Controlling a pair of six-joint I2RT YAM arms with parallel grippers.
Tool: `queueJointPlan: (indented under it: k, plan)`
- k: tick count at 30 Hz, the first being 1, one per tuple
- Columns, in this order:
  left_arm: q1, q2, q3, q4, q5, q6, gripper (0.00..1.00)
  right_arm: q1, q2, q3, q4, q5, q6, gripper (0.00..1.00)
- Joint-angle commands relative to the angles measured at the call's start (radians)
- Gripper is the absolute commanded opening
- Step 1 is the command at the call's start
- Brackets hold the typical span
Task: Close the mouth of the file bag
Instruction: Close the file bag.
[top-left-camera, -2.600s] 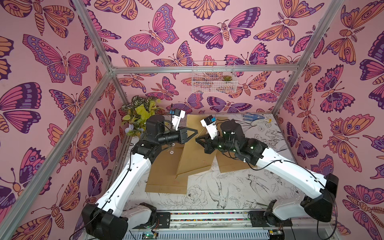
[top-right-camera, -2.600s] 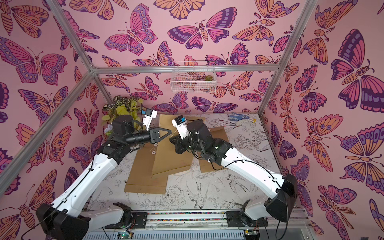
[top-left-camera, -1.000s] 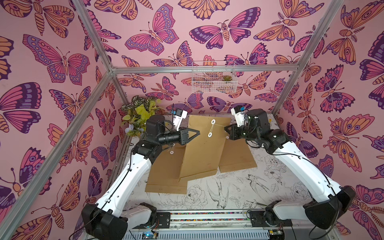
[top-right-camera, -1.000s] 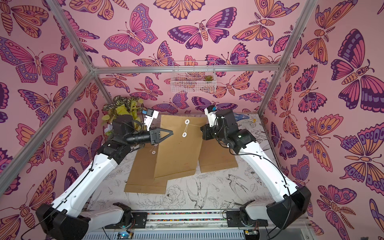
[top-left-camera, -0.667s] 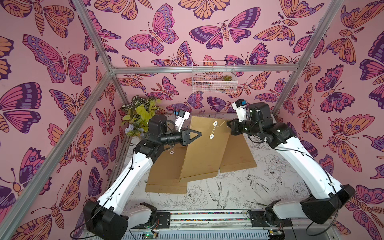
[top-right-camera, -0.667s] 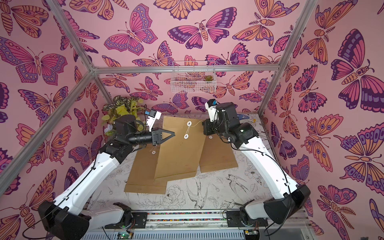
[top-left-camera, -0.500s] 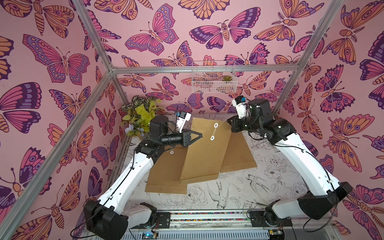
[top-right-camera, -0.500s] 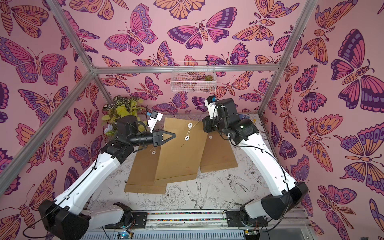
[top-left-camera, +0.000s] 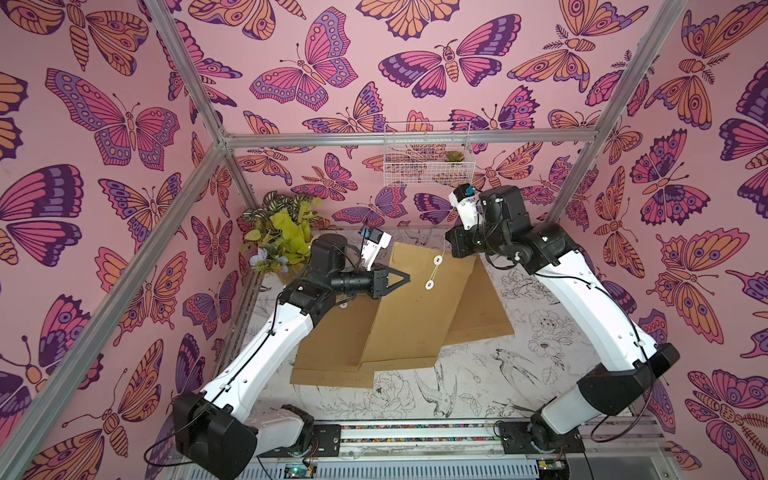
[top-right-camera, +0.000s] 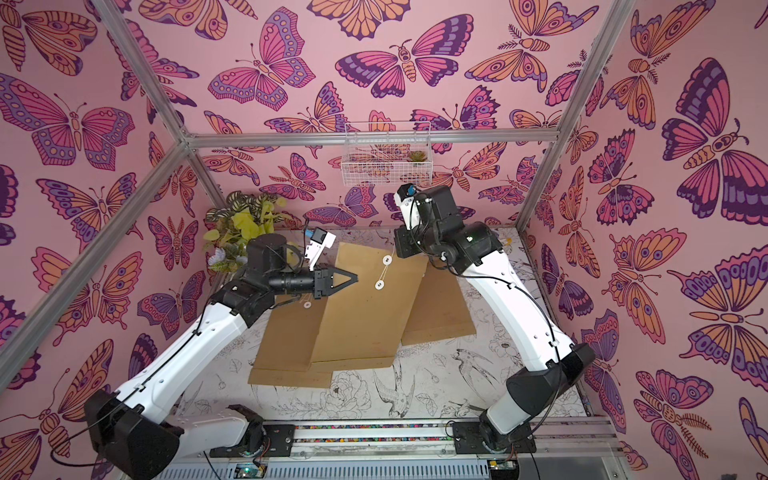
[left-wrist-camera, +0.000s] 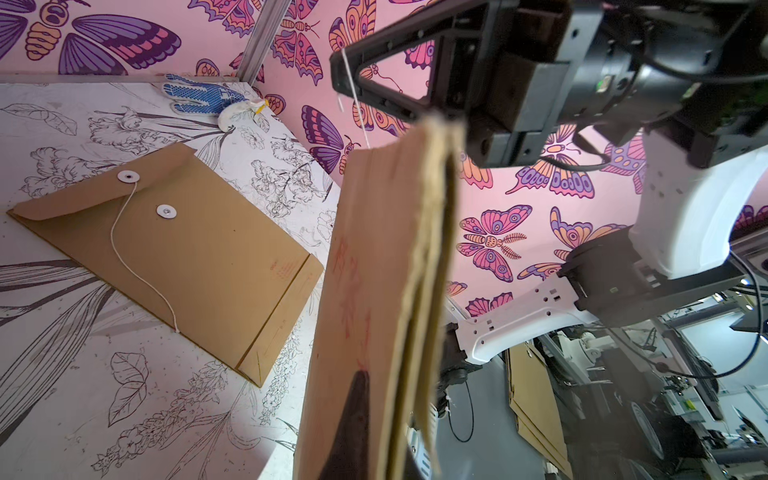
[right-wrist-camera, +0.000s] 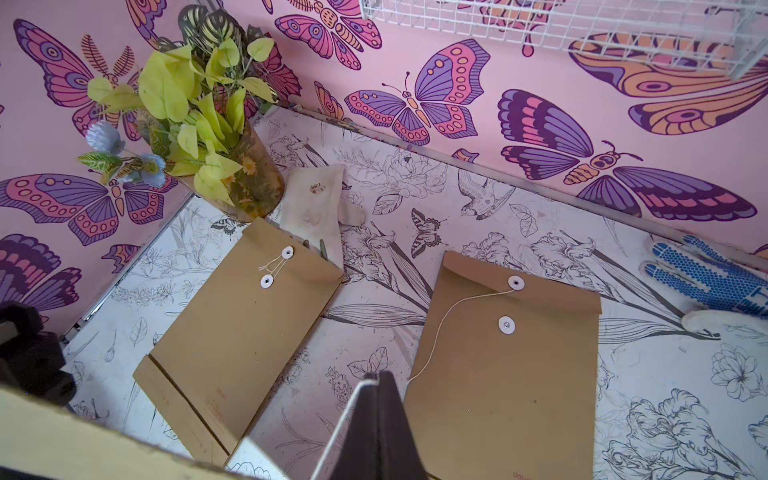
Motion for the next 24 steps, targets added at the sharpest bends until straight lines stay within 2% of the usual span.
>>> queueJointPlan:
  k: [1, 5, 9, 14, 19, 24]
  plan:
    - [-0.004, 0.004, 0.001, -0.046, -0.043, 0.039, 0.0, 0.043, 0.022, 0.07, -0.079, 0.073, -0.053, 0.0]
    - [-0.004, 0.004, 0.008, -0.085, -0.105, 0.061, 0.0, 0.077, 0.049, 0.144, -0.201, 0.198, -0.134, 0.0]
    - [-0.004, 0.004, 0.014, -0.105, -0.13, 0.069, 0.0, 0.119, 0.084, 0.209, -0.287, 0.267, -0.169, 0.0]
    - [-0.004, 0.046, 0.025, -0.113, -0.142, 0.068, 0.0, 0.189, 0.16, 0.292, -0.347, 0.261, -0.181, 0.0]
    - [-0.004, 0.041, 0.028, -0.119, -0.14, 0.068, 0.0, 0.192, 0.197, 0.342, -0.342, 0.174, -0.159, 0.0]
    - [-0.007, 0.039, 0.03, -0.118, -0.136, 0.068, 0.0, 0.191, 0.231, 0.377, -0.35, 0.152, -0.144, 0.0]
